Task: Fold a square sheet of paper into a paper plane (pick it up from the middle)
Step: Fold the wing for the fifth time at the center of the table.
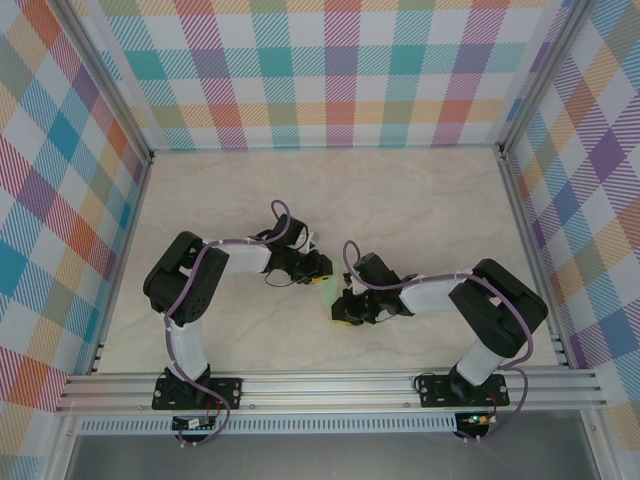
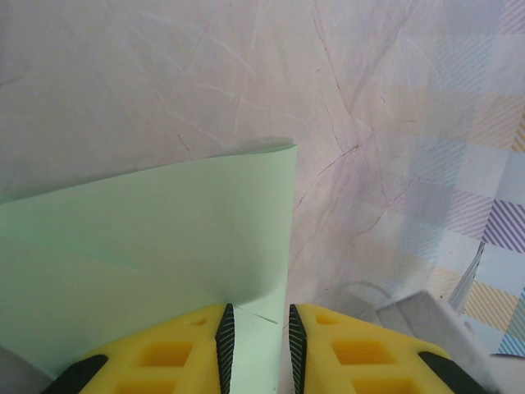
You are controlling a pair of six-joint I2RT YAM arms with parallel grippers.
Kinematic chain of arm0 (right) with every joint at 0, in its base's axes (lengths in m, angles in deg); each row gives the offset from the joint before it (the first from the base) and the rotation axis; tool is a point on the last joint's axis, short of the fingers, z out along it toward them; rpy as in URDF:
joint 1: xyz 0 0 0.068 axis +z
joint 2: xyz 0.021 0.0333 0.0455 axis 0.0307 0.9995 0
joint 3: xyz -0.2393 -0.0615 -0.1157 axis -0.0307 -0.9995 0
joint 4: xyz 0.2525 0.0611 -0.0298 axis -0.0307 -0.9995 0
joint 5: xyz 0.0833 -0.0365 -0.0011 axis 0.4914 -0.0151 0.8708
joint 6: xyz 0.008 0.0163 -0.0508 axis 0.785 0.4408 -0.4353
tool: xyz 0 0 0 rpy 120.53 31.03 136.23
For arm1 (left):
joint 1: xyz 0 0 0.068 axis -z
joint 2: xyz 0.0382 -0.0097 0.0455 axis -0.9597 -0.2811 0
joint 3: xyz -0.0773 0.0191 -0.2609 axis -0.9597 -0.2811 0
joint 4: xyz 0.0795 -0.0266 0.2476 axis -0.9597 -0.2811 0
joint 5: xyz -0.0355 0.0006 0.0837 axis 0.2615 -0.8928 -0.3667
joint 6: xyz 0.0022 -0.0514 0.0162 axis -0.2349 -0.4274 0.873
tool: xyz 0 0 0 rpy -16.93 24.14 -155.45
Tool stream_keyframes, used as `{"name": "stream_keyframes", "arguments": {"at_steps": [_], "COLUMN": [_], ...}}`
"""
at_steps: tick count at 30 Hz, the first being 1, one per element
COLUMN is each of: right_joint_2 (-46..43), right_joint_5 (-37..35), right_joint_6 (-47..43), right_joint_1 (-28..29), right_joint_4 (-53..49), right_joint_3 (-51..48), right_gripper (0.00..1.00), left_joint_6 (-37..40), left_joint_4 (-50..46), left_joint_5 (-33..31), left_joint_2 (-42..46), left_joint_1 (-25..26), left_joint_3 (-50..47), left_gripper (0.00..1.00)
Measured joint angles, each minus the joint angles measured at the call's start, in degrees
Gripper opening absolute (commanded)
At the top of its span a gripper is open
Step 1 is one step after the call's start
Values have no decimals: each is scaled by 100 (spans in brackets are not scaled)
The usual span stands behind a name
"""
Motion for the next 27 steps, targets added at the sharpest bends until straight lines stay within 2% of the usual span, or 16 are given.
{"name": "stream_keyframes", "arguments": {"at_steps": [9,15,19,23,27], "right_joint_2": [-601,-588,-37,372,402], "right_joint_5": [-339,-463,-468,-435,-280], "right_joint_6": [-267,-212,-155,-94,-96], "right_joint_1": [184,184,184,184,151], "right_joint_4": [-1259,-1056,-804,-627,-313], "right_joint_3": [98,586,994,898,614], "right_gripper": [14,14,13,14,14], "left_joint_6": [0,2,17,17,17], "left_joint_4": [4,4,2,-13,-20], "left_joint_5": [4,13,22,13,-24], "left_joint_2": [0,0,0,-2,0], "left_joint_1": [0,0,0,0,0], "left_joint_3": [2,2,4,9,9], "left_gripper": [28,28,28,28,27]}}
